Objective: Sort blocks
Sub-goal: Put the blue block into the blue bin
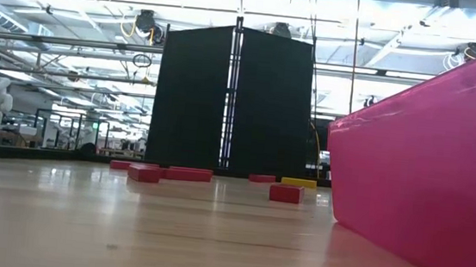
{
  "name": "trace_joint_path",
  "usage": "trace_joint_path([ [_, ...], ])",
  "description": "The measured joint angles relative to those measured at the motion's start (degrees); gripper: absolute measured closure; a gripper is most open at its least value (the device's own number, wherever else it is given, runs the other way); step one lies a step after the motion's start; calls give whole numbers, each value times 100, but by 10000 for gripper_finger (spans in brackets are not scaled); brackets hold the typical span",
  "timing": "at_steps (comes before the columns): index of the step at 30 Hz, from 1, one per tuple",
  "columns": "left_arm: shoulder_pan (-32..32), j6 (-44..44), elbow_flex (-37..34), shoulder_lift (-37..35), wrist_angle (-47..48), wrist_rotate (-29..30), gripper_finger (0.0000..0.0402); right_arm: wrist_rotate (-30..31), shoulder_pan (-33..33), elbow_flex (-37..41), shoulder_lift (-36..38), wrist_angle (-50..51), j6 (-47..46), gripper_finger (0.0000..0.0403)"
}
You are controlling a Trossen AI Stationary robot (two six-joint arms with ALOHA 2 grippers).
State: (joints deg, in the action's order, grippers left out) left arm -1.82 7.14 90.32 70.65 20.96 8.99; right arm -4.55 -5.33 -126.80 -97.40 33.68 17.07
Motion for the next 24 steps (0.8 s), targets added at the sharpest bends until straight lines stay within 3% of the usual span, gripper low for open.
trace_joint_path([
  [5,-121,71,0,181,-156,-518,162,-27,21,2,-44,-161,92,374],
  [12,-212,137,-2,506,-736,-559,168,-319,36,2,-83,-180,26,374],
  [15,-254,182,-2,508,-742,-600,207,-315,47,2,-102,-137,33,374],
  [20,-293,280,-4,477,-723,-649,337,-220,33,2,-104,-75,23,374],
  [24,-287,284,-7,473,-756,-605,344,-239,37,2,-102,-126,-9,374],
])
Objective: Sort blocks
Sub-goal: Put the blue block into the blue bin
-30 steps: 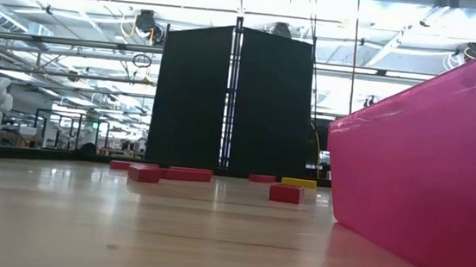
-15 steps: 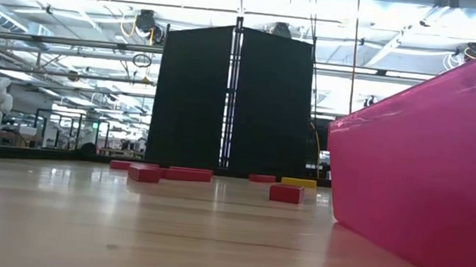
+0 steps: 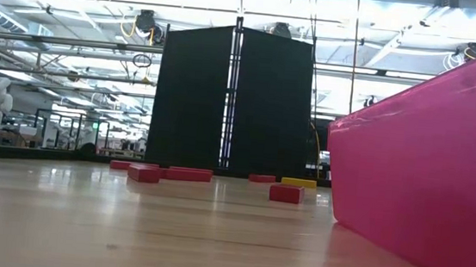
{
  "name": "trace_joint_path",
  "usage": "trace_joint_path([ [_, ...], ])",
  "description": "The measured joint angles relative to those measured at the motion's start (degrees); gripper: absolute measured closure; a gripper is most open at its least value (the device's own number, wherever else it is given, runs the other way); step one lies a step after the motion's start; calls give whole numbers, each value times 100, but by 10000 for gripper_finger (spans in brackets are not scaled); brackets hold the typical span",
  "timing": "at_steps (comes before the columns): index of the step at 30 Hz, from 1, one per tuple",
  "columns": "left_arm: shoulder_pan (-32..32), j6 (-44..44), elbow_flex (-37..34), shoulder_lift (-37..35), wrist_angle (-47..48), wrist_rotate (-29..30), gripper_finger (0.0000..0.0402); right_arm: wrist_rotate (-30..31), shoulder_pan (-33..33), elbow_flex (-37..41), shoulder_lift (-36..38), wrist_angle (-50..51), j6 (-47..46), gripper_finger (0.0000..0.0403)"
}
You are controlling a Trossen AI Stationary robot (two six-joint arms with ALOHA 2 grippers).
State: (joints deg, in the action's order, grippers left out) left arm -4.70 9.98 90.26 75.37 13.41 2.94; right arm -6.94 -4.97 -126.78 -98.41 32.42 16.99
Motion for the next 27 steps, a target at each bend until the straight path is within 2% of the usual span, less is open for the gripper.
trace_joint_path([
  [2,30,-112,1,-2,25,216,344,50,-10,0,1,-43,36,361],
  [4,47,-244,4,-12,299,483,344,54,-53,15,39,94,302,325],
  [6,33,-397,-2,-174,1075,906,344,94,-75,34,156,297,611,279],
  [9,0,-926,26,-414,2064,1513,344,538,-46,6,564,520,1018,214],
  [13,124,-2259,17,-638,3973,1695,344,1408,-66,-15,1021,942,1088,160],
  [16,433,-3718,11,-702,5659,1713,344,1772,-65,16,1270,1313,918,146],
  [19,1054,-5037,-108,-649,7090,1411,344,2083,-62,14,1556,1538,806,147],
  [22,1821,-6027,-562,-639,7567,1253,344,2368,-77,-13,1759,1765,756,154],
  [27,2950,-7196,-1631,-651,7416,857,344,2339,-66,-1,1826,2112,484,164],
])
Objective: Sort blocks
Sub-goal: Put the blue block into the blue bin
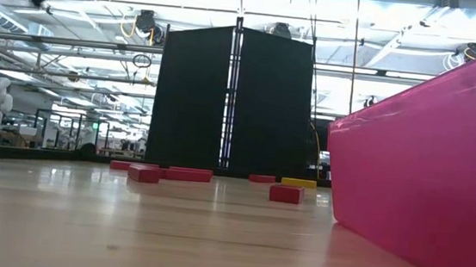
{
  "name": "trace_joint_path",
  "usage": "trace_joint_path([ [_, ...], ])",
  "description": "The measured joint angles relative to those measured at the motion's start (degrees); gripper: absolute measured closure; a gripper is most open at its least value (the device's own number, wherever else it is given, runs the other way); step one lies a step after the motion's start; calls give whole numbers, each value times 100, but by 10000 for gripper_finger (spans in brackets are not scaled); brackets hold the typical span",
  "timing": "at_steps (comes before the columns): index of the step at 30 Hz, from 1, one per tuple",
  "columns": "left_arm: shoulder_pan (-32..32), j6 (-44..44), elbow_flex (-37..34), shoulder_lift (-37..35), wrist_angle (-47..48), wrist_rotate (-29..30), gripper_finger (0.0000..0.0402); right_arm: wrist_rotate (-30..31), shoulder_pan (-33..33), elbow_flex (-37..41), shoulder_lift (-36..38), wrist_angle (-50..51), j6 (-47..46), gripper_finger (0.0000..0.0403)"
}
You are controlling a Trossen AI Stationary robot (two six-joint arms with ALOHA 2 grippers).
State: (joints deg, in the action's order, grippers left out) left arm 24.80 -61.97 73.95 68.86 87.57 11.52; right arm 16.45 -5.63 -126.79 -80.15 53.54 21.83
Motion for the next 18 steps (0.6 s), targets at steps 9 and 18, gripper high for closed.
trace_joint_path([
  [9,1339,-1569,-1761,0,-1107,-1072,344,7,-4,-1,-29,582,-195,165],
  [18,2193,-2274,-2536,11,-2733,-1554,344,-4,-4,-1,-210,1055,-646,165],
])
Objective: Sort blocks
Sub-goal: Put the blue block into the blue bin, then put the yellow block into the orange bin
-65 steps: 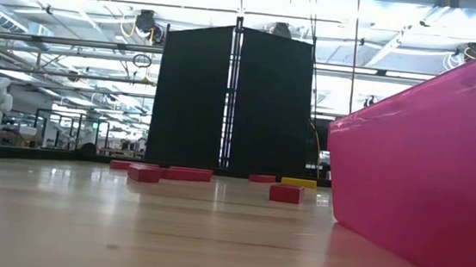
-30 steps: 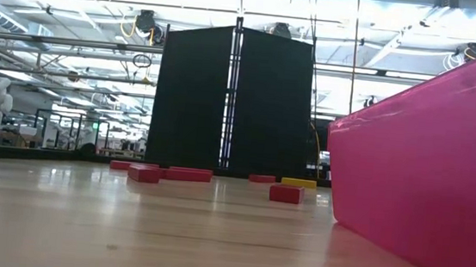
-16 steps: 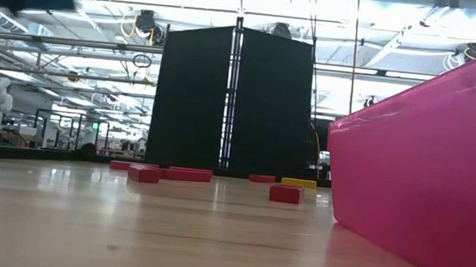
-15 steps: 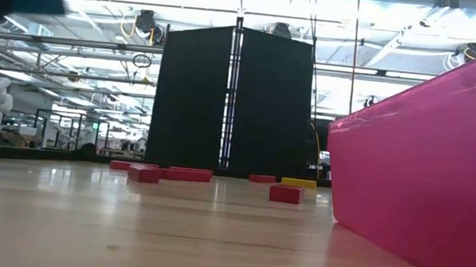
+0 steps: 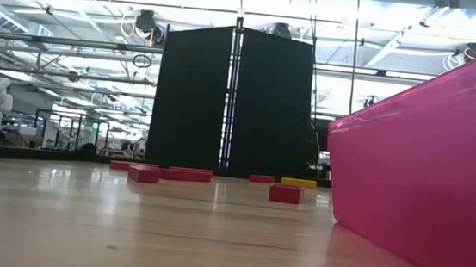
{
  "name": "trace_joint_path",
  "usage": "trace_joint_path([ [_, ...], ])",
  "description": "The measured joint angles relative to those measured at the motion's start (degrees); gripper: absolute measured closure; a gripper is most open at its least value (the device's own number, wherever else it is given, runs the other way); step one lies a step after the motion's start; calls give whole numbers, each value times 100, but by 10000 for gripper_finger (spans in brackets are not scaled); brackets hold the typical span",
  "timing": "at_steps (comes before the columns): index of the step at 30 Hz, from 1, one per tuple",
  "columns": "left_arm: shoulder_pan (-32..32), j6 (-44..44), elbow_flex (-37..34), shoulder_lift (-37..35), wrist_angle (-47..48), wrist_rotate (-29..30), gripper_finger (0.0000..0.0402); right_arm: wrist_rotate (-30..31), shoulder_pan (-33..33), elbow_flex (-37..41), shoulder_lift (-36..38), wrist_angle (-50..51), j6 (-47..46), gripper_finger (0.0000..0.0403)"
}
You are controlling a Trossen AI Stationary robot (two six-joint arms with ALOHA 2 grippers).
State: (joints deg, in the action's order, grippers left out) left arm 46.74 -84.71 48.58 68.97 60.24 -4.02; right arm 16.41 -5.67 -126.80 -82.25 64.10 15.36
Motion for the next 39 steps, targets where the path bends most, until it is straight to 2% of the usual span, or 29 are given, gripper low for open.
trace_joint_path([
  [5,309,-487,-191,2,-26,-56,344,1,-1,2,-171,295,-94,165],
  [9,418,-419,-232,2,-317,-214,334,2,-2,0,-348,598,-75,165],
  [16,442,-349,-230,0,-439,-310,194,19,-299,2,-807,837,87,165],
  [20,442,-414,-230,0,-450,-455,148,28,-947,2,-1207,1227,357,161],
  [23,442,-490,-230,-14,-625,-500,138,-129,-1850,2,-1595,1462,539,155],
  [29,442,-791,-228,-18,-1082,-326,135,-1201,-3486,2,-2703,1900,679,138],
  [33,442,-1105,-226,-18,-1325,-156,135,-1695,-4009,13,-3530,1641,646,134],
  [39,441,-1408,-226,-18,-1511,465,134,-1983,-4124,13,-4483,1525,635,135],
])
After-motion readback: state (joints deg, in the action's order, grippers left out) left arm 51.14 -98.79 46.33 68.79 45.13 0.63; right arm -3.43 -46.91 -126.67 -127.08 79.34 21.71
